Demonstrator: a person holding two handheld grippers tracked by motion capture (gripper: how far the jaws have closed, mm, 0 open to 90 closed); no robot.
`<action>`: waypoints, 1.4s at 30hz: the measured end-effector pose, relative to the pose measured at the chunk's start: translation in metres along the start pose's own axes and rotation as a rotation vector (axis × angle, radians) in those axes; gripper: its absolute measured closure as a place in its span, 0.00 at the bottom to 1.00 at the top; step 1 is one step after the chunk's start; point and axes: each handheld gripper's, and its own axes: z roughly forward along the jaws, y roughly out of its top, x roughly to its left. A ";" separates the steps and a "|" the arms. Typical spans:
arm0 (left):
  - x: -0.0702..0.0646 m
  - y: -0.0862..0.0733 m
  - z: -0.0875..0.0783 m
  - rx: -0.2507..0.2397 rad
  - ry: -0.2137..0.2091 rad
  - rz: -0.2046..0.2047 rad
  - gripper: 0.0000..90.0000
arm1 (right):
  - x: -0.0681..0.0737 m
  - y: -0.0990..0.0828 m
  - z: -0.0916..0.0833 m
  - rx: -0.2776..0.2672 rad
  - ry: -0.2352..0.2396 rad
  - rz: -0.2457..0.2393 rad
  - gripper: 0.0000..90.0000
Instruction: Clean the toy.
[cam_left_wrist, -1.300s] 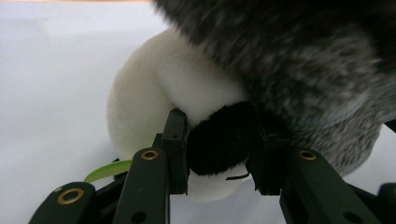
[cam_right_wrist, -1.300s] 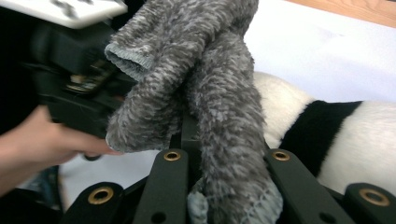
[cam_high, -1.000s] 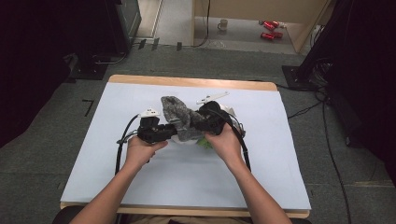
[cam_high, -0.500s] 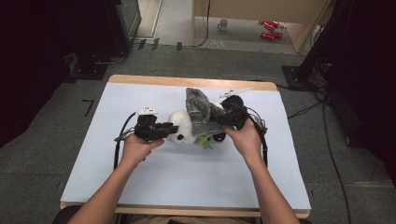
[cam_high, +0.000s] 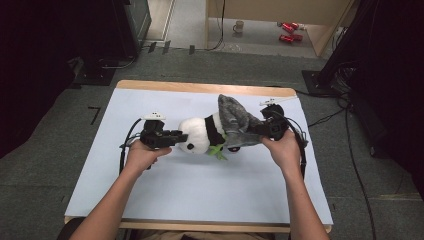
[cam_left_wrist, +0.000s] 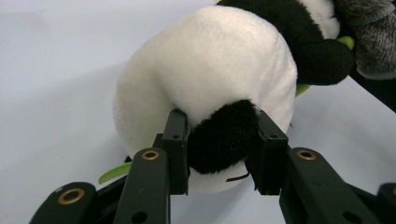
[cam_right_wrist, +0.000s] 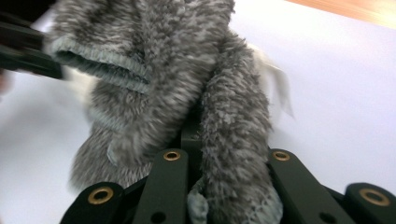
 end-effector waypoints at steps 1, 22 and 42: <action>0.001 0.000 0.000 0.000 -0.003 -0.003 0.72 | -0.004 -0.002 -0.002 0.008 -0.038 0.005 0.87; 0.005 -0.009 -0.004 -0.005 -0.027 0.007 0.71 | -0.033 0.001 -0.027 -0.268 0.242 0.129 0.87; 0.006 -0.009 -0.002 -0.003 -0.024 0.003 0.71 | -0.050 -0.027 0.045 -0.077 0.156 0.180 0.88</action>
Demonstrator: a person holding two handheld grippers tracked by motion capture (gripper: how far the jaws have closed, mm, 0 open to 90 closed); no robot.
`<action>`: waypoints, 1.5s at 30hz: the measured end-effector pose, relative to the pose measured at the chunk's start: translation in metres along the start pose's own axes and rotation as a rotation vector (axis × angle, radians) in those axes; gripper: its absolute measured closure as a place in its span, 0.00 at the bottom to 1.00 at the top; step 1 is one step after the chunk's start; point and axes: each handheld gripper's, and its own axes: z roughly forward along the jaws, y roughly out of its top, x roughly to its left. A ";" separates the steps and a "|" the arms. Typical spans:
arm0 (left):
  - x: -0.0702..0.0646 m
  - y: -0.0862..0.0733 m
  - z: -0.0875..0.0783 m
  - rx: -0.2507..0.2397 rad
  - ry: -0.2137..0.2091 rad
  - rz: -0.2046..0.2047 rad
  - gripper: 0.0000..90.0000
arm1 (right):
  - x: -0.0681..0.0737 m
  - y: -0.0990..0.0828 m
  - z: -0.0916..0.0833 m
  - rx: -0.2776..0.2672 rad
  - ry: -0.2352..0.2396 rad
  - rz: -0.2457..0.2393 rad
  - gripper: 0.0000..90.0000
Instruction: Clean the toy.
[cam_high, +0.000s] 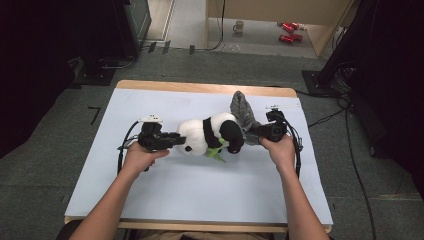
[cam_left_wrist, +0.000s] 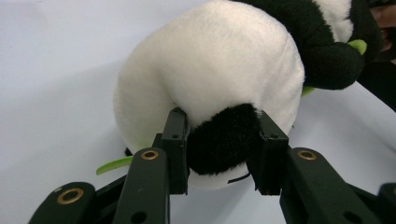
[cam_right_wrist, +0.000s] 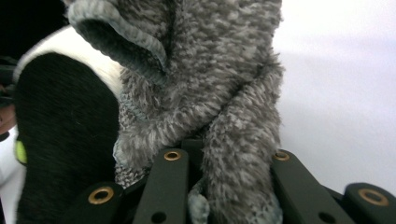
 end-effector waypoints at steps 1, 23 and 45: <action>0.000 0.000 0.000 -0.001 -0.001 -0.002 0.71 | -0.002 -0.001 0.001 0.007 -0.004 0.003 0.88; 0.000 0.000 -0.001 0.005 -0.004 -0.002 0.71 | -0.028 -0.009 0.000 0.124 -0.141 0.055 0.87; 0.000 0.000 0.000 0.003 -0.003 -0.004 0.71 | 0.038 0.026 -0.045 -0.094 0.069 -0.093 0.87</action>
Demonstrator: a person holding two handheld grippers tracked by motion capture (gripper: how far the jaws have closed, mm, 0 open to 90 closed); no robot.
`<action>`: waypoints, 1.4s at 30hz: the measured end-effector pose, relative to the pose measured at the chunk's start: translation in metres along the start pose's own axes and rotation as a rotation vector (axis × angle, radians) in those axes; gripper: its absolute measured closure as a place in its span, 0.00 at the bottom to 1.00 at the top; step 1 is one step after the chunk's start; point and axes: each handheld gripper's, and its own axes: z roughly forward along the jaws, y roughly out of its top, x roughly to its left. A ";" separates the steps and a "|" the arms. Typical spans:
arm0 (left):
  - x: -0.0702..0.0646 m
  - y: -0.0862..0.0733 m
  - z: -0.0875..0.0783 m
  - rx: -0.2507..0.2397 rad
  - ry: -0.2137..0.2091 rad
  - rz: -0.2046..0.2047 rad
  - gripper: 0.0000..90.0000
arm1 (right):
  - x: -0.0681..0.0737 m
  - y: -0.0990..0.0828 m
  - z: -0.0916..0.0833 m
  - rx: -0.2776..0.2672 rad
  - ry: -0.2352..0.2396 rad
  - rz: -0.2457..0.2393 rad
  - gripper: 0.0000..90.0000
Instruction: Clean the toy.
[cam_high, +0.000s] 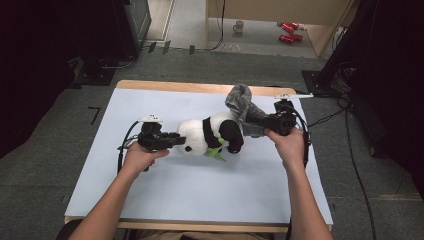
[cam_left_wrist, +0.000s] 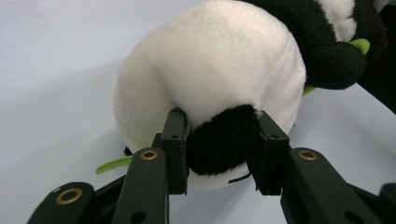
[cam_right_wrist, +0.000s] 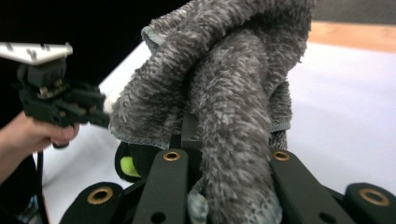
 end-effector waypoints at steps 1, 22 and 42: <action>0.000 0.000 0.000 0.000 0.000 0.000 0.71 | 0.000 -0.002 0.005 0.014 0.002 -0.009 0.87; 0.001 0.000 0.001 -0.007 -0.002 -0.007 0.71 | -0.036 -0.032 0.038 0.136 -0.049 0.072 0.87; 0.006 0.010 0.006 -0.034 0.007 -0.037 0.71 | -0.058 -0.059 0.049 0.282 -0.135 0.119 0.86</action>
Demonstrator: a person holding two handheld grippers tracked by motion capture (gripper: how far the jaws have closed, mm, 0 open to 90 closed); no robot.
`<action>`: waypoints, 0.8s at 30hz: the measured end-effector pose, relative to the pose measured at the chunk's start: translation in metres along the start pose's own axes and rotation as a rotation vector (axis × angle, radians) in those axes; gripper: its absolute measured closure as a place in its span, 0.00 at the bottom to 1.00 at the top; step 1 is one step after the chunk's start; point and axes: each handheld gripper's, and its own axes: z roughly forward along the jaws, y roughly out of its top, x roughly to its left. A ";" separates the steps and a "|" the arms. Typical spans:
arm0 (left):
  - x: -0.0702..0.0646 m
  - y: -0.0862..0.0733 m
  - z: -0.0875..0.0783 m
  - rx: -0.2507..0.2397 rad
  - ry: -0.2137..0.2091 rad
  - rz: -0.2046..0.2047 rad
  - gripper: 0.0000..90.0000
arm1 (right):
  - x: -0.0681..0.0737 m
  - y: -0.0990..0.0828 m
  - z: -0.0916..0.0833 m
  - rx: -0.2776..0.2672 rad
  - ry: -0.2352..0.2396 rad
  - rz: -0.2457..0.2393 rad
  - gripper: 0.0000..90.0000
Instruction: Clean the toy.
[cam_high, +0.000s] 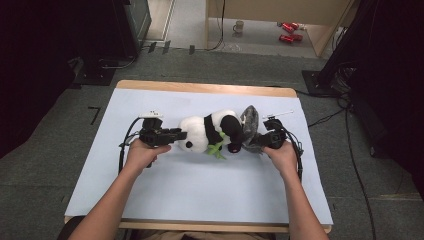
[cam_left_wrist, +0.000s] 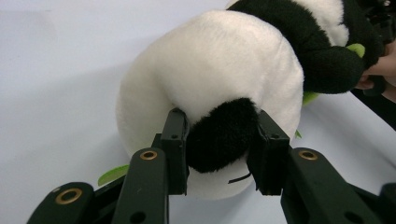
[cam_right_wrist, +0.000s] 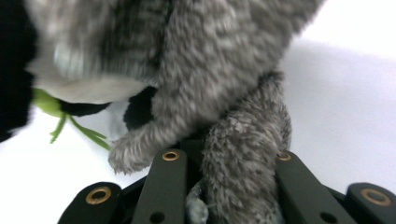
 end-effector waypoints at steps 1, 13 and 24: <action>0.000 0.001 0.001 -0.004 0.000 -0.002 0.71 | 0.000 -0.001 -0.005 -0.015 0.004 0.007 0.86; 0.002 0.003 0.003 -0.027 0.007 -0.021 0.70 | 0.022 0.012 -0.063 -0.217 0.069 -0.016 0.86; -0.002 0.006 0.003 -0.029 0.028 0.010 0.70 | 0.095 0.028 -0.081 -0.209 0.101 -0.179 0.86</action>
